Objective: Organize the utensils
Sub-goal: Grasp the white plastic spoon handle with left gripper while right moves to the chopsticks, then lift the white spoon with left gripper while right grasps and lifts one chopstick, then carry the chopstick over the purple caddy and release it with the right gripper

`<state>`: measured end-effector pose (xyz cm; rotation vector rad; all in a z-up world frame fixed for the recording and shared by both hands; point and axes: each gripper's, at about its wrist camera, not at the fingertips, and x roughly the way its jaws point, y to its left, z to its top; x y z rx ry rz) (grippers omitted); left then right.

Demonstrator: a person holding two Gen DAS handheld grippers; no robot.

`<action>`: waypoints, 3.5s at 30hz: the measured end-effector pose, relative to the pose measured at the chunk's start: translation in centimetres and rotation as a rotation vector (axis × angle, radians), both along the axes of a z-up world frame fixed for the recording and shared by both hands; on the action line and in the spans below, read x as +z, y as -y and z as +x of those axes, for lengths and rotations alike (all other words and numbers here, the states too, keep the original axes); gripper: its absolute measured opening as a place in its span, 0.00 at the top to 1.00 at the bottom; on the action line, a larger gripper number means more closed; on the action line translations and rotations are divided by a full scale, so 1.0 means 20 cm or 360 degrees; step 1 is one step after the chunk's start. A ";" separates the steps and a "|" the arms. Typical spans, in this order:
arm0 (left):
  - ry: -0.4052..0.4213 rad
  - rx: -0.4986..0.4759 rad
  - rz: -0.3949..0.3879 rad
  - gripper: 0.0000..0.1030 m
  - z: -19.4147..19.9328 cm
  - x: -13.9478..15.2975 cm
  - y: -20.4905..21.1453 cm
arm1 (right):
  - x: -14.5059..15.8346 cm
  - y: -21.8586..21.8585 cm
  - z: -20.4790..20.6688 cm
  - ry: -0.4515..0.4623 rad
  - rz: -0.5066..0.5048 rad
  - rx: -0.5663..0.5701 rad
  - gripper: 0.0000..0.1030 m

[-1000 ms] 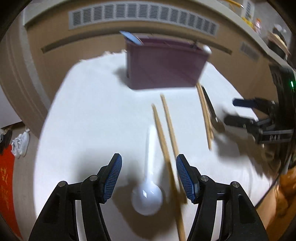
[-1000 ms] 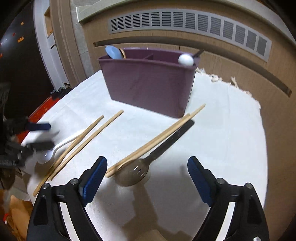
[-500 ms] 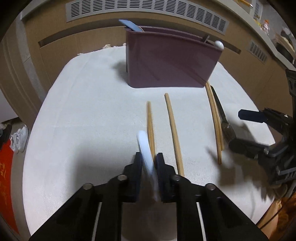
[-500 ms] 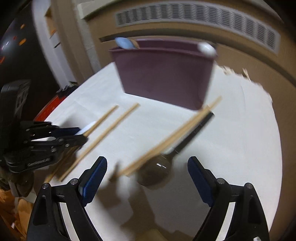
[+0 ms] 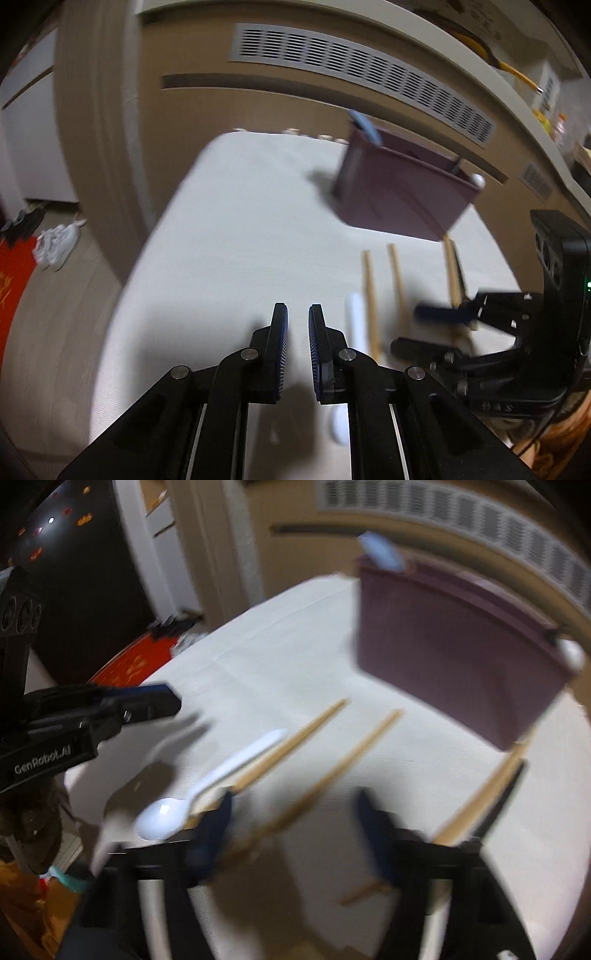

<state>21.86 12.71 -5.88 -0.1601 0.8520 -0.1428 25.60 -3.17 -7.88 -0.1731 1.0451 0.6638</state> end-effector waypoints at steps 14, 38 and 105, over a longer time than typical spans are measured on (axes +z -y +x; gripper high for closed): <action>-0.0042 0.0015 0.0023 0.70 -0.06 -0.06 -0.04 | -0.02 -0.17 0.01 0.0097 -0.0233 0.0038 0.82; -0.0170 -0.0172 0.0297 0.87 0.18 -0.17 0.32 | 0.08 0.29 -0.04 0.0185 -0.0118 -0.0142 0.93; 0.0758 -0.0262 0.0081 0.90 0.06 1.16 0.54 | 1.39 0.63 -0.19 0.1112 0.0397 -0.0380 0.93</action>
